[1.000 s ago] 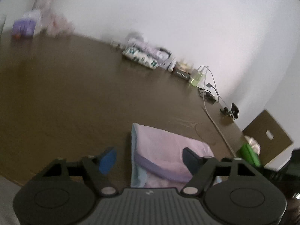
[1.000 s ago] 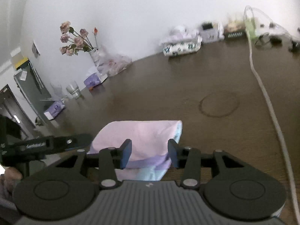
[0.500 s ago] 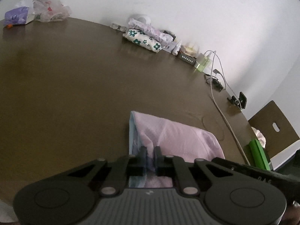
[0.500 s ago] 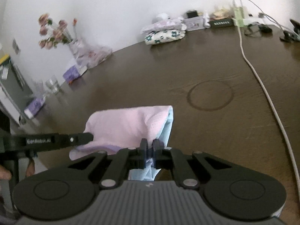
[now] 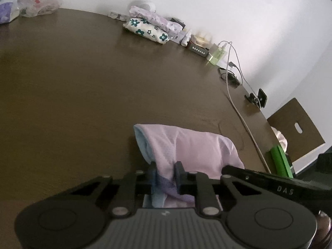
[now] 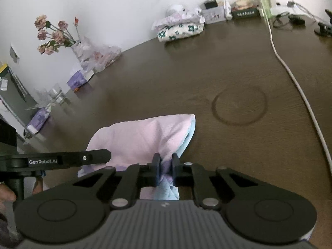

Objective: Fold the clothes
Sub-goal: 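Grasp the folded pink bundle with both grippers and lift it, then carry the bundle with both grippers onto the floral clothes stack and release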

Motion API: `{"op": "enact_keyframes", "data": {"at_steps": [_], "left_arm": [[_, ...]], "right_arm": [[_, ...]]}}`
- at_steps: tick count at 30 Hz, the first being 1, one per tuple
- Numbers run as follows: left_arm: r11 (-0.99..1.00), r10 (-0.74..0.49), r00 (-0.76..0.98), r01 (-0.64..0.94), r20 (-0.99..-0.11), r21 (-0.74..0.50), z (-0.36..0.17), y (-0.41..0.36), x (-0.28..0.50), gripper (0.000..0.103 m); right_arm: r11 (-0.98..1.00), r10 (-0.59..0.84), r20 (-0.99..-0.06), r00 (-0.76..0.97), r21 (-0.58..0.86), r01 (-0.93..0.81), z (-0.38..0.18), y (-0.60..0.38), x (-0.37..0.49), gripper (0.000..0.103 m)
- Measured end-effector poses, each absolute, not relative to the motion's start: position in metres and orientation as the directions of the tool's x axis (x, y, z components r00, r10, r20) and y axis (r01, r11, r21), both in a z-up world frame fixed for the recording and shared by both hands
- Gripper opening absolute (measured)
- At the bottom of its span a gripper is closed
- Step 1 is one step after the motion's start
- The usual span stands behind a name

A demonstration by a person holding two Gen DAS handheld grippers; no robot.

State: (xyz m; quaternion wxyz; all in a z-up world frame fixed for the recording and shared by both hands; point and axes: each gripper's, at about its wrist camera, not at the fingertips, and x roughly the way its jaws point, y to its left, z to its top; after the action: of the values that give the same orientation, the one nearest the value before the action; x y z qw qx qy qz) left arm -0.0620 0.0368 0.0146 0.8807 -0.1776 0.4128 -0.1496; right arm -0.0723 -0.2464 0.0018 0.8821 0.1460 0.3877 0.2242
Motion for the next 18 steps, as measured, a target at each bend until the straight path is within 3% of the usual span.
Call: {"op": "enact_keyframes", "data": {"at_steps": [5,18], "left_arm": [[0.908,-0.385,0.626,0.125,-0.678,-0.4,0.024,0.03,-0.006,0.008],[0.925,-0.334,0.631,0.077,-0.7,-0.372,0.029,0.031,0.186,0.006]], "right_arm": [[0.872,0.476,-0.597,0.645,0.415,-0.26,0.007,-0.241,-0.027,0.007],[0.887,0.403,-0.606,0.685,0.443,-0.131,0.011,-0.214,0.157,0.006]]}}
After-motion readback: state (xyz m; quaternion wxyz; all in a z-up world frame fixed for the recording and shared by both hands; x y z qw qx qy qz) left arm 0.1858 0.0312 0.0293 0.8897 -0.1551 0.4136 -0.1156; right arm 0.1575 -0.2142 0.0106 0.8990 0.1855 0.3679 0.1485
